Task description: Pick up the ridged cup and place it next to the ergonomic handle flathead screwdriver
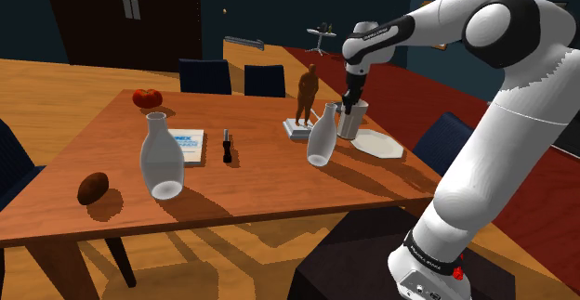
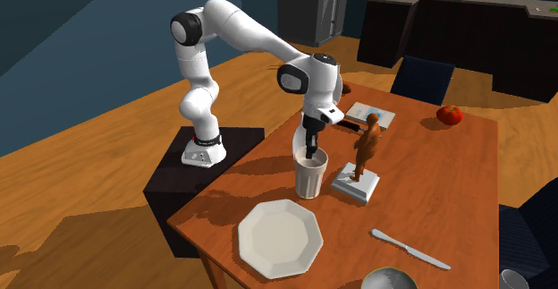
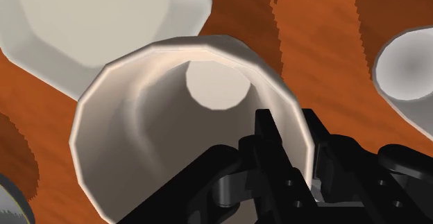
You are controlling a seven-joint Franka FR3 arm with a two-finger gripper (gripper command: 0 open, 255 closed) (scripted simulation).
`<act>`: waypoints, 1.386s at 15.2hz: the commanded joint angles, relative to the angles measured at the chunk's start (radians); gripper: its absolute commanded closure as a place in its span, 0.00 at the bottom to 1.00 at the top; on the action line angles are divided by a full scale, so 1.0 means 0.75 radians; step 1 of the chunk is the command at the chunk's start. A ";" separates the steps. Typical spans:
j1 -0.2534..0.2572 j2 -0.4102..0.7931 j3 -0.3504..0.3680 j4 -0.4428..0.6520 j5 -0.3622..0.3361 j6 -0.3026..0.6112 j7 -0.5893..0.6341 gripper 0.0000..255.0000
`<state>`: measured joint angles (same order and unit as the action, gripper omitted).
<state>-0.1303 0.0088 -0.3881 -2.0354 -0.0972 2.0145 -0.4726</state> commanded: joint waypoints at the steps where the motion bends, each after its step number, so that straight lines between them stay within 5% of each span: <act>1: 0.000 -0.008 0.000 0.029 -0.002 -0.036 -0.003 1.00; 21: 0.007 -0.056 0.008 0.337 -0.010 -0.389 -0.019 1.00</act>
<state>-0.1241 -0.0342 -0.3812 -1.7979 -0.1049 1.7365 -0.4833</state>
